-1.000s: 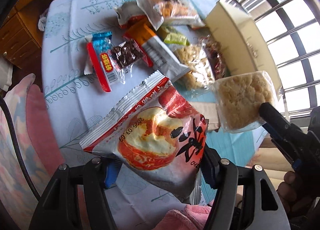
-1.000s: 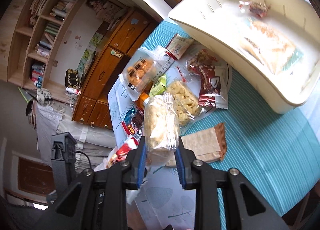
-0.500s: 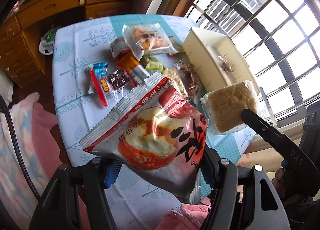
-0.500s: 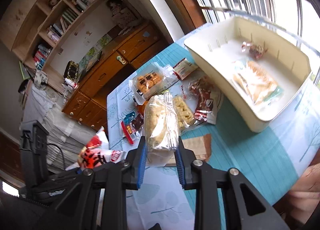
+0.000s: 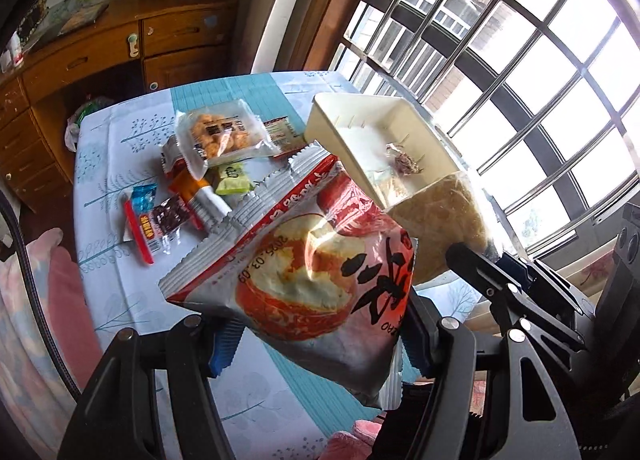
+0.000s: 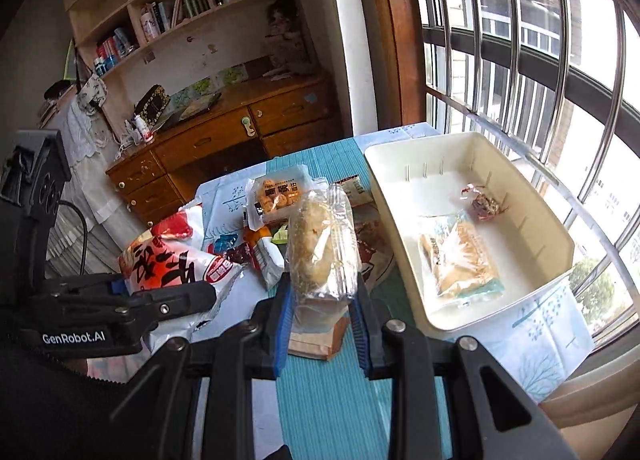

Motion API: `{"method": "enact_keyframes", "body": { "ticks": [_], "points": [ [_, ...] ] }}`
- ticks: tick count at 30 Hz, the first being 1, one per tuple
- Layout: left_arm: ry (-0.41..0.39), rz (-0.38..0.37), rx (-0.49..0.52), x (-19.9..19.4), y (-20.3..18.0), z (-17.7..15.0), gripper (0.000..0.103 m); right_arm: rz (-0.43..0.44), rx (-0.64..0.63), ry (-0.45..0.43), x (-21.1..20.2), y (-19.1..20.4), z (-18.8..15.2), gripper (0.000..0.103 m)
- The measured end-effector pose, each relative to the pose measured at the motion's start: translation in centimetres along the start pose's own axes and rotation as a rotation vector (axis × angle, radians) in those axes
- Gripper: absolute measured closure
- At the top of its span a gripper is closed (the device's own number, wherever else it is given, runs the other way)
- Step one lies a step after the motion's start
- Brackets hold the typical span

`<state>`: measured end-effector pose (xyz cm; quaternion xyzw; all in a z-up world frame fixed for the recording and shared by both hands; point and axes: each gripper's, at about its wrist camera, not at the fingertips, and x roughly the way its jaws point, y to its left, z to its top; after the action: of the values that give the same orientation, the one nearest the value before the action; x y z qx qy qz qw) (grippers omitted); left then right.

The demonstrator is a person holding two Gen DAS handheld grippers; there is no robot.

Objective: Organize snacks
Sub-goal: 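Lower both held bags into the white tray and open both tools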

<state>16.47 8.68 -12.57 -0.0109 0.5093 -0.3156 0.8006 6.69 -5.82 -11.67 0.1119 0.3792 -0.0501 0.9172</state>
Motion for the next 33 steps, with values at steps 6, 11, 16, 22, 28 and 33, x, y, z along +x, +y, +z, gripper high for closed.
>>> {"method": "enact_keyframes", "body": {
  "ticks": [6,11,16,22,28,33],
  "points": [
    [-0.032,-0.001,-0.004,1.4,-4.3,1.1,0.037,-0.017,-0.105,-0.012,-1.0,-2.6,1.7,0.076],
    [-0.056,-0.014,-0.014,3.2,-7.5,2.3,0.037,-0.024,-0.164,-0.012,-1.4,-5.6,2.9,0.076],
    [-0.059,-0.031,-0.020,5.5,-10.5,3.3,0.037,-0.036,-0.199,-0.012,-1.6,-8.7,4.0,0.076],
    [-0.069,-0.045,-0.023,8.0,-13.9,4.4,0.036,-0.057,-0.226,-0.011,-1.5,-12.8,5.2,0.076],
    [-0.062,-0.041,-0.025,10.2,-16.4,5.5,0.036,-0.064,-0.256,0.000,-1.1,-15.8,6.1,0.076],
    [-0.055,-0.030,-0.022,11.4,-18.0,6.1,0.033,-0.068,-0.268,0.001,-0.9,-17.7,6.7,0.076]
  ]
}}
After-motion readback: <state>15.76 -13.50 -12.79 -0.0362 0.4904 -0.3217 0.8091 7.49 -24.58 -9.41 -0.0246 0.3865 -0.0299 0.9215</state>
